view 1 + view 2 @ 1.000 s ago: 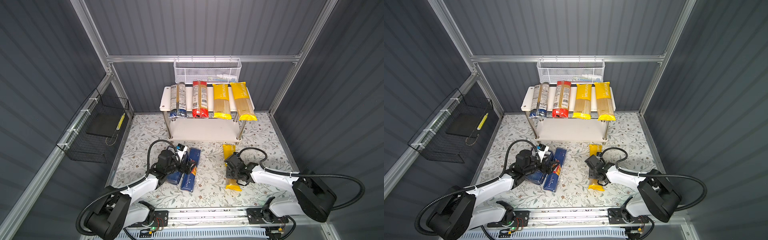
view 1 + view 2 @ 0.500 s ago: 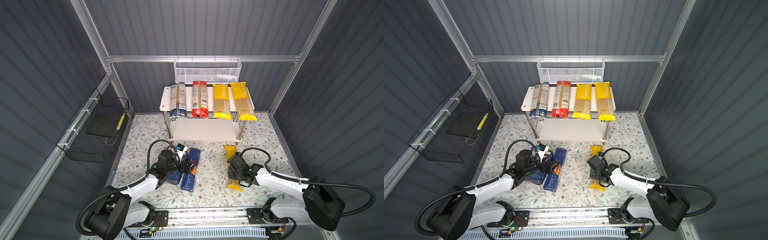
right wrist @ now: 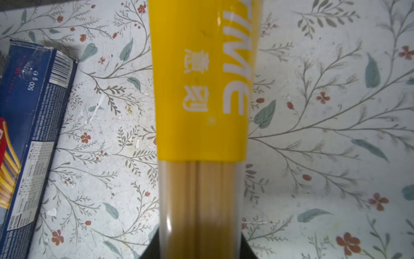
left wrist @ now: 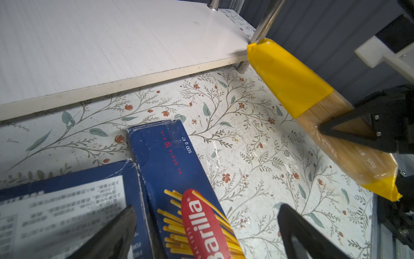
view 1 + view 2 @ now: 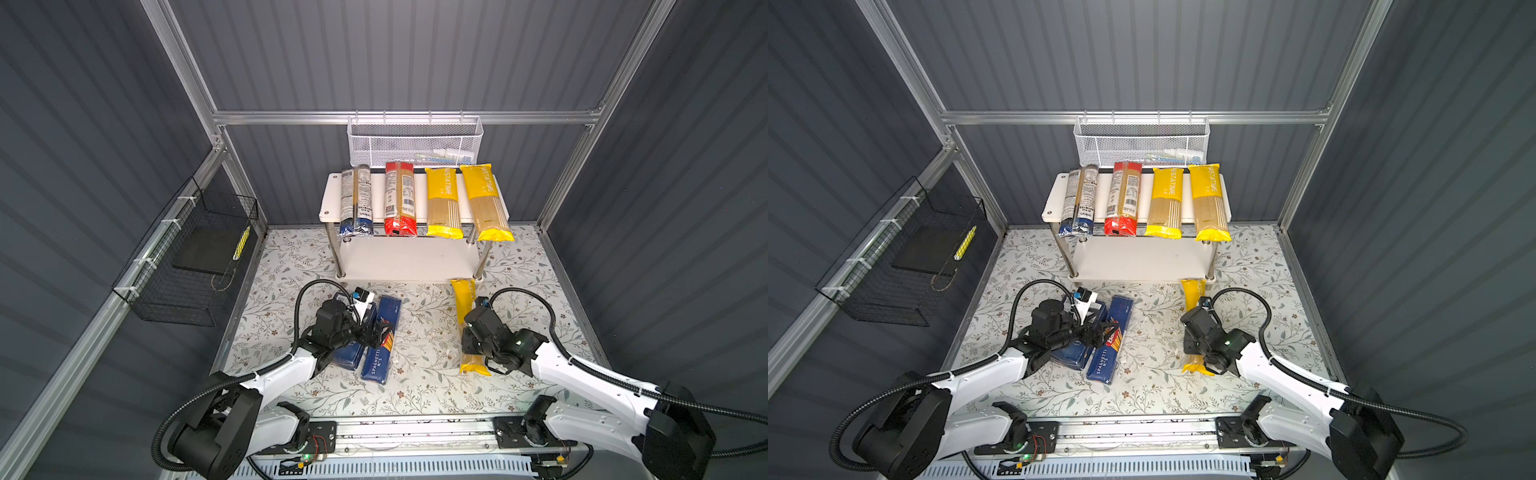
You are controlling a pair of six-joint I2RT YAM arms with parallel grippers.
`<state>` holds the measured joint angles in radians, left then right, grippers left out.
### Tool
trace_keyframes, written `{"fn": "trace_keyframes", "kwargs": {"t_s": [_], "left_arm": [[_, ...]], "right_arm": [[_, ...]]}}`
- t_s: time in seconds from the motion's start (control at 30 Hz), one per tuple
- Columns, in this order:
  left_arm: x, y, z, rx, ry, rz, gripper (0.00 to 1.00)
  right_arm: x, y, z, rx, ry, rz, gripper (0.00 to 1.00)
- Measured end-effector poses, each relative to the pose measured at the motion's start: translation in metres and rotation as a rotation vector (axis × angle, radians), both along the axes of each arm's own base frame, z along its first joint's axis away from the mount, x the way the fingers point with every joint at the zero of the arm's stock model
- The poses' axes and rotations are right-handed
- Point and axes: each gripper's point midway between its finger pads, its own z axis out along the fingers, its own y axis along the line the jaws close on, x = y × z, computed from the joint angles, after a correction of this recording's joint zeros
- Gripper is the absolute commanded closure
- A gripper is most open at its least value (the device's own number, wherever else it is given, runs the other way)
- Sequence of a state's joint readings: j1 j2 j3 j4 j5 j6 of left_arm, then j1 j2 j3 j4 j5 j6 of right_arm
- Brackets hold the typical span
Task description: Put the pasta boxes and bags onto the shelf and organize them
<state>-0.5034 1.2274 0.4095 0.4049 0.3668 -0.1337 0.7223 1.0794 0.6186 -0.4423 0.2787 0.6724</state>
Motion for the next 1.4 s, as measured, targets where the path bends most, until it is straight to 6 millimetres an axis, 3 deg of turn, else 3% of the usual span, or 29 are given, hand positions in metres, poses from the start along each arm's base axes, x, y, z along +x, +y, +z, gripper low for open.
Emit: {"fn": "trace_keyframes", "kwargs": {"t_s": [0.23,0.57,0.9,1.4], "left_arm": [[0.0,0.0,0.0,0.0,-0.001,0.0,0.01],[0.0,0.0,0.001,0.001,-0.003,-0.001,0.01],[0.001,0.0,0.001,0.0,-0.004,-0.001,0.01],[0.001,0.0,0.001,0.005,-0.001,0.002,0.01]], "right_arm": [[0.02,0.008,0.021,-0.011,-0.042,0.017,0.79],[0.07,-0.001,0.029,-0.035,-0.034,-0.025,0.78],[0.115,0.004,0.045,-0.015,-0.1,-0.024,0.78],[0.165,0.013,0.03,-0.007,-0.113,-0.058,0.74]]}}
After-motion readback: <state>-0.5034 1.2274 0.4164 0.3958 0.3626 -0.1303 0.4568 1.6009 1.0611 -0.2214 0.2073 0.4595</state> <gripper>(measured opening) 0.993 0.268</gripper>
